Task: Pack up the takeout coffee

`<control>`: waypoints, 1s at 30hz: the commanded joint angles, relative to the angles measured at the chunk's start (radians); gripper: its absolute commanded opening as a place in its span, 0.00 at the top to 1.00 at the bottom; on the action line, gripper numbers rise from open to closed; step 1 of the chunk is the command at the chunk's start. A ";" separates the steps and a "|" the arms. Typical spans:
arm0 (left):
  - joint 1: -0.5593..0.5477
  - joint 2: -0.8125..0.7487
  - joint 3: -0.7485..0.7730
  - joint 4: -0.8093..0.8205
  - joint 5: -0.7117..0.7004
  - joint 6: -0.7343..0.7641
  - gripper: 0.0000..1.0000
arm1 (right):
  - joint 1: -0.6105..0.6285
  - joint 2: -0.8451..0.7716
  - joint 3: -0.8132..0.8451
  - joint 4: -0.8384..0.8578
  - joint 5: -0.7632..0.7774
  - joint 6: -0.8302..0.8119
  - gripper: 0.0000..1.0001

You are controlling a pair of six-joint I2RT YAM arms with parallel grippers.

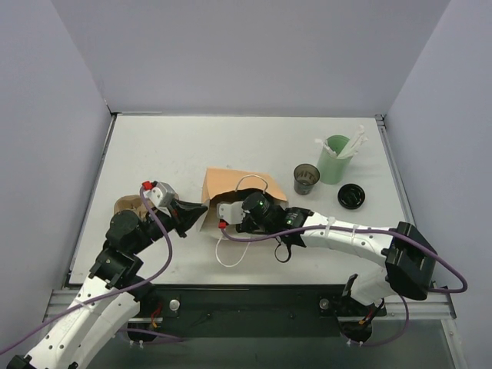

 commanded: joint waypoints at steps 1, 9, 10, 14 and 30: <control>-0.003 0.000 0.015 0.001 0.009 -0.016 1.00 | -0.002 0.002 0.000 0.073 0.057 0.009 0.67; -0.002 0.025 0.018 0.024 -0.031 -0.102 1.00 | -0.005 0.035 -0.004 0.136 0.097 0.011 0.67; -0.002 0.031 0.018 0.024 -0.033 -0.109 1.00 | -0.006 0.044 -0.003 0.142 0.099 0.009 0.67; -0.002 0.046 0.024 0.013 -0.030 -0.149 1.00 | -0.017 0.055 0.002 0.174 0.094 0.000 0.67; -0.002 0.081 0.035 0.001 -0.060 -0.249 1.00 | -0.064 0.130 0.000 0.295 -0.003 0.019 0.67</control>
